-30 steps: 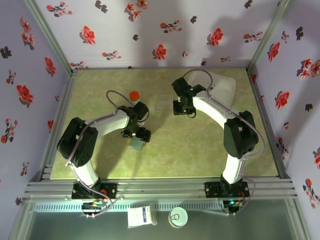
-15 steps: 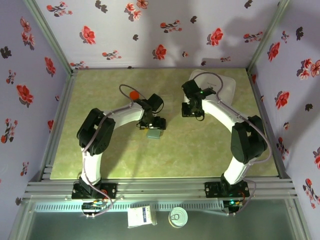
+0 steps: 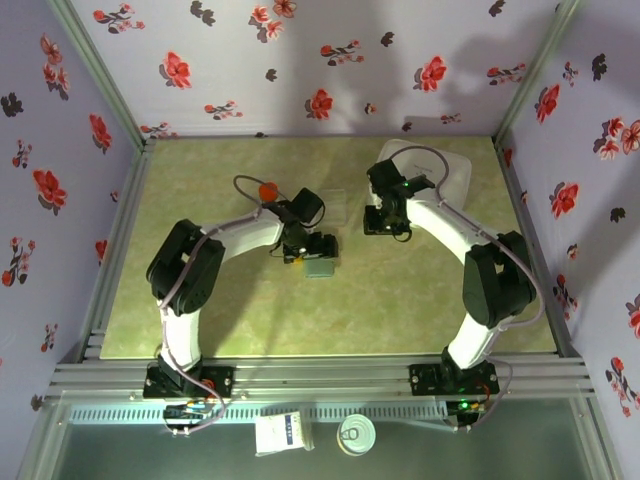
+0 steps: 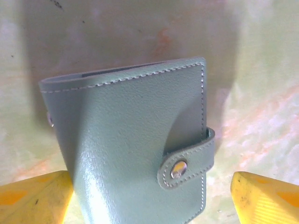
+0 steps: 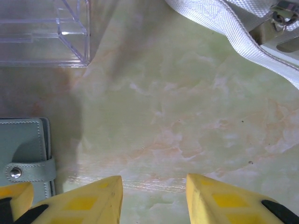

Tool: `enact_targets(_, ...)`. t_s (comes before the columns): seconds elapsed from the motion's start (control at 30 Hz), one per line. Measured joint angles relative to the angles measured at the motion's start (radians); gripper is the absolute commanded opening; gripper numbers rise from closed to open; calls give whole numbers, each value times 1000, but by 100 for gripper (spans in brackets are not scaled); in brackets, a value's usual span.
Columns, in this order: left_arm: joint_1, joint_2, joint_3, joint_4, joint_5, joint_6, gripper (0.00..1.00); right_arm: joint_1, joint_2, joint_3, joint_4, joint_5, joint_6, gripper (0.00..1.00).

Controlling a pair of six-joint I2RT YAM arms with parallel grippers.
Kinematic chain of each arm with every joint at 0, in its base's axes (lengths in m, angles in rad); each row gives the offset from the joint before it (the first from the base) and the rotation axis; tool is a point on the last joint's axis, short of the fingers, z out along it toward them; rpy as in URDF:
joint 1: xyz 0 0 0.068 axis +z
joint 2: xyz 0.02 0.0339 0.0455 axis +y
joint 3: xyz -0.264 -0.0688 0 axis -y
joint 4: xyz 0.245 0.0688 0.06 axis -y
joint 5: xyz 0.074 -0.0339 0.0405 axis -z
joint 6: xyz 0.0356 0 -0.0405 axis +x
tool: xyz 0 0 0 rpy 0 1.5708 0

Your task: Take the credit cards out of the card holder

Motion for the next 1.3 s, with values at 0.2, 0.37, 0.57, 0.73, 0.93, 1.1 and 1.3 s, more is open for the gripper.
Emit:
enact_targets(0.2, 0, -23, -38, 64, 45, -21, 72, 19, -2, 0, 3, -10, 21, 41)
enact_targets(0.37, 16, -76, -109, 113, 59, -21, 69, 55, -10, 0, 13, -21, 63, 40)
enact_targets(0.57, 87, -190, -217, 171, 74, -24, 66, 124, -20, -5, 59, -37, 140, 40)
enact_targets(0.73, 137, -259, -298, 231, 82, -36, 61, 192, 31, 26, 62, -31, 196, 39)
enact_targets(0.93, 180, -316, -383, 280, 90, -53, 43, 268, 159, 98, 48, -10, 250, 37)
enact_targets(1.1, 201, -345, -433, 328, 101, -64, 22, 305, 227, 146, 14, 9, 277, 36)
enact_targets(1.3, 209, -350, -461, 385, 123, -76, 2, 313, 285, 185, -18, 14, 291, 36)
